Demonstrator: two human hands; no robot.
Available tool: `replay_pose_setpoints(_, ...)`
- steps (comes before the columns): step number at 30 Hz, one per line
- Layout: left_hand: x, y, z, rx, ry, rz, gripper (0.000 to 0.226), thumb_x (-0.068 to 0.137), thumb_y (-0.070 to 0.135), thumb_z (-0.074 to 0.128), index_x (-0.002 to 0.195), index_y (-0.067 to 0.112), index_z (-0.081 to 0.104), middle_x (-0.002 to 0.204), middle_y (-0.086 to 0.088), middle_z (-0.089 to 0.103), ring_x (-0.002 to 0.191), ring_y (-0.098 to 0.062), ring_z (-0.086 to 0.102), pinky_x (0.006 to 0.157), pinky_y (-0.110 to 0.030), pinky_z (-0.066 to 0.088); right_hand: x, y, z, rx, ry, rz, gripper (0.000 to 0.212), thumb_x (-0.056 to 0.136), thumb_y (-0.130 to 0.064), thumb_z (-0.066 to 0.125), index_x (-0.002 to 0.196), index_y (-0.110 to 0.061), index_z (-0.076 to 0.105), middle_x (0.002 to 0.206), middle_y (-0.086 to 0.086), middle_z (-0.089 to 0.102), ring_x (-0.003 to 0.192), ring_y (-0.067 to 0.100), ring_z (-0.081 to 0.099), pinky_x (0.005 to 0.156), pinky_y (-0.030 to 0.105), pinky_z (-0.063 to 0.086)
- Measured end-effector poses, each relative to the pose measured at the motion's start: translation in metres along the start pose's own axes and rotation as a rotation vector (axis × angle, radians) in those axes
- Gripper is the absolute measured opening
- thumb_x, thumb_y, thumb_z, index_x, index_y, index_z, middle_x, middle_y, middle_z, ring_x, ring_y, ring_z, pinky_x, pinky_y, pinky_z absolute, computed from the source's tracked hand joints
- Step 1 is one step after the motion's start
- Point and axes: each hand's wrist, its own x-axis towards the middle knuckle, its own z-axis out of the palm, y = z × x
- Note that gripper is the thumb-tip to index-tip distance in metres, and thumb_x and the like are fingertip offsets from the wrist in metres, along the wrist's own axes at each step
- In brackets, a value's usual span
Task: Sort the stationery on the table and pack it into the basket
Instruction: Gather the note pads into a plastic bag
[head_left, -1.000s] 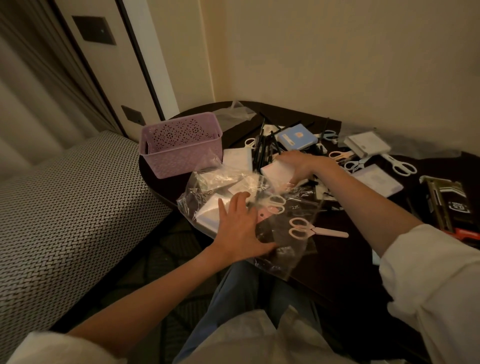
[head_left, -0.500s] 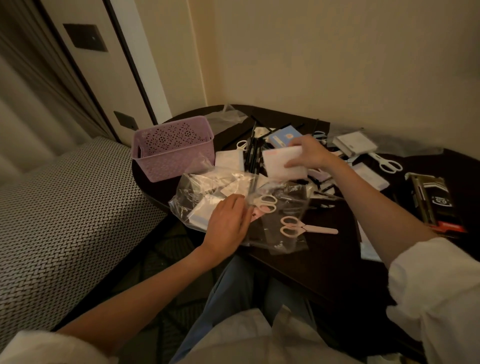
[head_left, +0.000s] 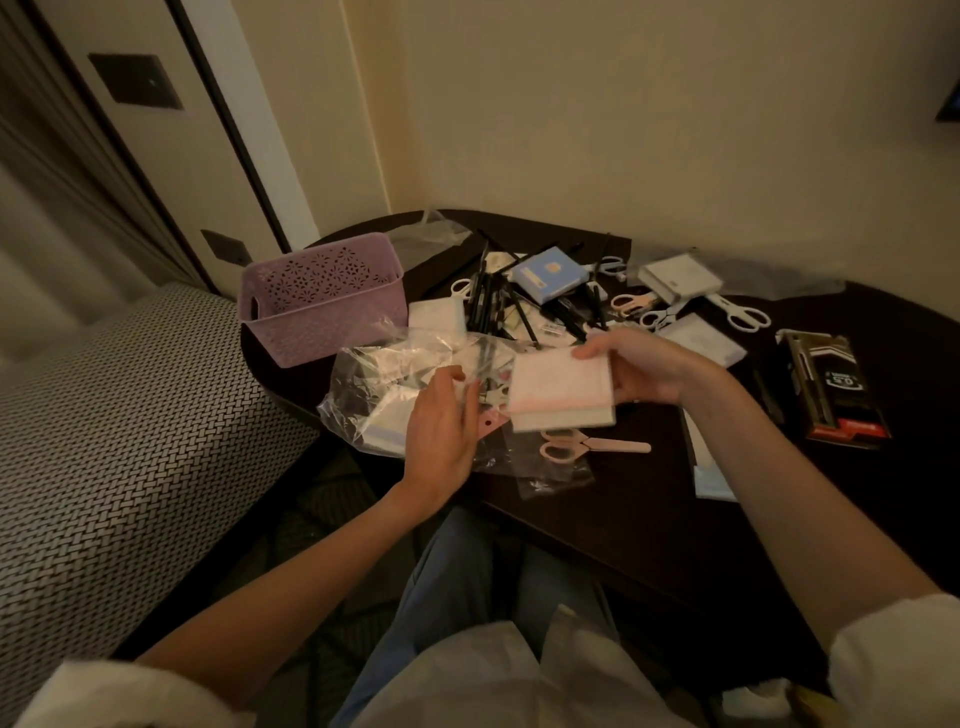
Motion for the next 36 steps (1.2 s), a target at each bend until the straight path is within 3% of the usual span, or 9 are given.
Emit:
replay_pose_setpoints(3, -0.002, 0.001, -0.002, -0.012, -0.011, 0.002, 0.038, 0.104, 0.026, 0.035, 0.130, 0.003, 0.051, 0.124, -0.014, 0.060, 0.114, -0.028, 0.056, 0.097, -0.033, 0.042, 0.005, 0.008, 0.008, -0.006, -0.038, 0.044, 0.012, 0.093, -0.010, 0.049, 0.104, -0.014, 0.052, 0.107, 0.012, 0.065, 0.096, 0.027, 0.066, 0.075, 0.039, 0.058)
replay_pose_setpoints(7, -0.003, 0.002, -0.003, 0.017, -0.021, 0.052, 0.044, 0.102, 0.026, 0.032, 0.133, 0.003, 0.052, 0.133, -0.015, 0.057, 0.124, -0.027, 0.052, 0.108, -0.037, 0.038, 0.014, 0.017, 0.021, 0.018, -0.045, 0.075, 0.027, 0.094, -0.010, 0.049, 0.121, -0.008, 0.050, 0.109, 0.014, 0.065, 0.092, 0.027, 0.068, 0.068, 0.035, 0.060)
replay_pose_setpoints(12, -0.005, -0.001, -0.002, 0.010, -0.037, 0.094, 0.045, 0.104, 0.028, 0.029, 0.136, 0.005, 0.050, 0.136, -0.014, 0.055, 0.127, -0.025, 0.050, 0.108, -0.045, 0.039, 0.026, 0.026, 0.040, 0.223, -0.005, 0.055, 0.032, 0.095, -0.008, 0.051, 0.127, -0.007, 0.046, 0.114, 0.015, 0.063, 0.099, 0.030, 0.064, 0.082, 0.042, 0.054)
replay_pose_setpoints(17, -0.007, -0.001, -0.003, 0.017, -0.075, 0.054, 0.049, 0.103, 0.035, 0.028, 0.140, 0.008, 0.047, 0.141, -0.011, 0.051, 0.132, -0.022, 0.044, 0.112, -0.048, 0.032, 0.033, 0.037, 0.052, 0.317, 0.017, 0.064, 0.034, 0.092, -0.005, 0.055, 0.126, -0.006, 0.049, 0.117, 0.017, 0.062, 0.104, 0.031, 0.063, 0.079, 0.042, 0.056)
replay_pose_setpoints(21, -0.016, -0.003, 0.000, 0.060, -0.094, 0.138, 0.053, 0.099, 0.043, 0.037, 0.137, 0.009, 0.048, 0.141, -0.009, 0.050, 0.132, -0.020, 0.041, 0.112, -0.049, 0.030, 0.038, 0.045, 0.055, 0.370, 0.057, 0.069, 0.039, 0.092, -0.008, 0.058, 0.130, -0.003, 0.048, 0.118, 0.017, 0.062, 0.103, 0.030, 0.064, 0.073, 0.039, 0.057)
replay_pose_setpoints(27, -0.032, -0.023, -0.020, -0.006, 0.087, 0.243, 0.049, 0.089, 0.036, 0.058, 0.125, 0.004, 0.052, 0.131, -0.010, 0.050, 0.124, -0.021, 0.044, 0.104, -0.042, 0.037, 0.040, 0.050, 0.052, 0.425, 0.062, 0.056, 0.039, 0.094, -0.008, 0.053, 0.131, -0.003, 0.046, 0.115, 0.016, 0.061, 0.104, 0.031, 0.063, 0.077, 0.040, 0.054)
replay_pose_setpoints(32, -0.026, -0.068, -0.048, 0.113, 0.045, 0.276, 0.065, 0.076, 0.040, 0.052, 0.129, 0.002, 0.045, 0.134, -0.015, 0.047, 0.128, -0.029, 0.041, 0.109, -0.057, 0.027, 0.043, 0.051, 0.053, 0.402, 0.092, 0.022, 0.038, 0.095, -0.009, 0.050, 0.133, -0.003, 0.046, 0.117, 0.015, 0.063, 0.107, 0.030, 0.062, 0.086, 0.041, 0.050)
replay_pose_setpoints(36, -0.017, -0.087, -0.056, 0.283, -0.016, 0.247, 0.076, 0.072, 0.049, 0.048, 0.133, 0.003, 0.045, 0.139, -0.016, 0.044, 0.135, -0.032, 0.037, 0.114, -0.059, 0.014, 0.045, 0.047, 0.058, 0.393, 0.113, -0.001, 0.036, 0.095, -0.007, 0.050, 0.131, -0.003, 0.048, 0.118, 0.015, 0.063, 0.105, 0.029, 0.063, 0.075, 0.038, 0.052)
